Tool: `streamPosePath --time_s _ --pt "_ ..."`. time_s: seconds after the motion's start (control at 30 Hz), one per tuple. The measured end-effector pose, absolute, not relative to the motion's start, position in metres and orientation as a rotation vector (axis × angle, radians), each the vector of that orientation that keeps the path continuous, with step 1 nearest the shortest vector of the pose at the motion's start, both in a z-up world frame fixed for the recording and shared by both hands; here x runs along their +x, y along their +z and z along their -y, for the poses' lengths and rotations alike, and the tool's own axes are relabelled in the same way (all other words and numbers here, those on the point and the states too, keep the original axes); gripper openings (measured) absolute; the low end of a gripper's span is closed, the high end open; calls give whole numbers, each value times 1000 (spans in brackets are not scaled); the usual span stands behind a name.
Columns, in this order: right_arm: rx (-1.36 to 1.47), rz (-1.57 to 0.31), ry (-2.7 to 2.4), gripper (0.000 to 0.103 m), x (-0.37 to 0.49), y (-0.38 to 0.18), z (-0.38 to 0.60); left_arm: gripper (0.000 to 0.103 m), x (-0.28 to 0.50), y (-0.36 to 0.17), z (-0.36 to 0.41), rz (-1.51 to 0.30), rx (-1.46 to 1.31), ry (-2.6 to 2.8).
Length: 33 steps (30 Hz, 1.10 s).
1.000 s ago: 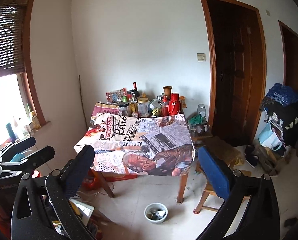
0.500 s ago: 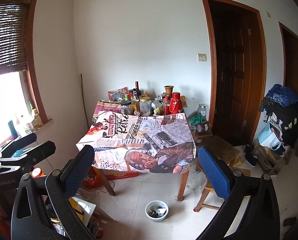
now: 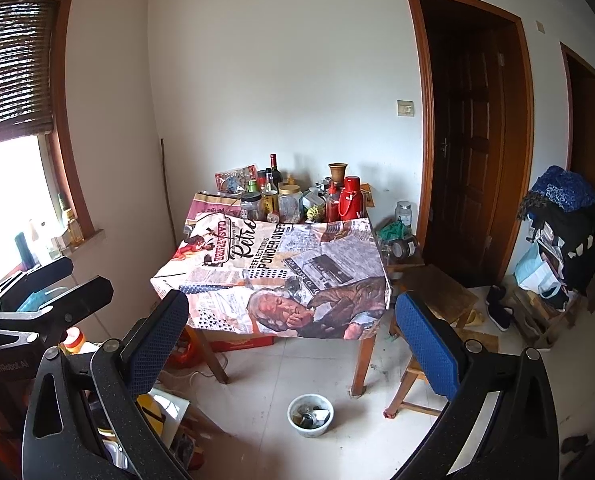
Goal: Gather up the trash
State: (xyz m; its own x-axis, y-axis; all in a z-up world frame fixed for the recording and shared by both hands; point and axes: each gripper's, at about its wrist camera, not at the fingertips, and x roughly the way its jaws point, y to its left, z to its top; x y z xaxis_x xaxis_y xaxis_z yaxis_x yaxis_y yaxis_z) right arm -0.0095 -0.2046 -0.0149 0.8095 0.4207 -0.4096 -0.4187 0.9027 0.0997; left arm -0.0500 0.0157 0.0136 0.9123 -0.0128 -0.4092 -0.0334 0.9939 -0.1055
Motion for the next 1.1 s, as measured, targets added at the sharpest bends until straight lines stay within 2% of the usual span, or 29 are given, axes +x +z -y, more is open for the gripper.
streamPosePath --time_s 1.1 --pt "-14 -435 456 103 -4 -13 204 103 -43 7 -16 -423 -109 -18"
